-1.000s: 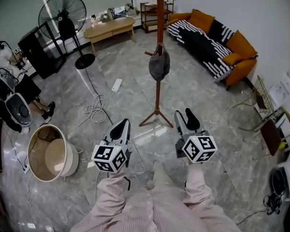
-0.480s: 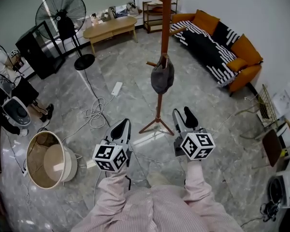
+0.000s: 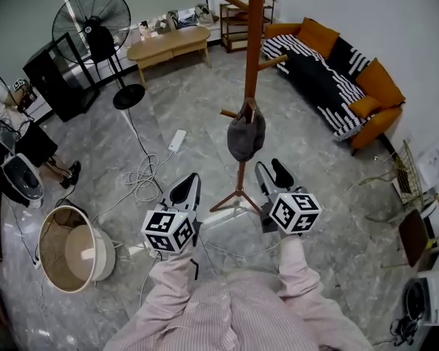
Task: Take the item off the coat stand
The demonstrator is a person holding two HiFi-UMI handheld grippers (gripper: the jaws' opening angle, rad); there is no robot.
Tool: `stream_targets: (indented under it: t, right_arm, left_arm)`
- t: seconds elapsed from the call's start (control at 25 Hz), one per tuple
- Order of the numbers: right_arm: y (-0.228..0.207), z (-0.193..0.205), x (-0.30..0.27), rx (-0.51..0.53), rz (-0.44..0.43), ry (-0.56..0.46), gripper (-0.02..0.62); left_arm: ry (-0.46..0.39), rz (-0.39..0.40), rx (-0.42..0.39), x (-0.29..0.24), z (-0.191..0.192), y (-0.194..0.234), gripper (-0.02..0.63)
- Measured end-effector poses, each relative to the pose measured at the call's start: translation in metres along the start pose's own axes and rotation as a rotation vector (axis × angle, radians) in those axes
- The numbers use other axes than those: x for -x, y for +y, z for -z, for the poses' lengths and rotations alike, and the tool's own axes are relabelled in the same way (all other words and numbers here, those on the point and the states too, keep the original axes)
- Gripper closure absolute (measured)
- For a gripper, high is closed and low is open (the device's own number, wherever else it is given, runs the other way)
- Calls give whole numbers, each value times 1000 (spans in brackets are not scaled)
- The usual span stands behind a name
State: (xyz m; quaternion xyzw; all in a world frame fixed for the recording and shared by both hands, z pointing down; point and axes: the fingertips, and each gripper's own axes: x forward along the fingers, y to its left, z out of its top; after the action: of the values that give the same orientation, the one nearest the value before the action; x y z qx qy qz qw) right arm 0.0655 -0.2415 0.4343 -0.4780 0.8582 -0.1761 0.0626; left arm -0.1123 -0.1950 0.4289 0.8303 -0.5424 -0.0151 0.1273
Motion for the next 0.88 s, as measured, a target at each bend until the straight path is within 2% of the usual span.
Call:
stream_targets:
  t: [0.52, 0.88]
  right_arm:
    - [-25, 4, -77, 37, 0, 80, 397]
    - [-37, 17, -120, 62, 31, 157, 397]
  left_arm:
    - [51, -15, 17, -59, 1, 33, 604]
    - [113, 38, 28, -106, 7, 57, 604]
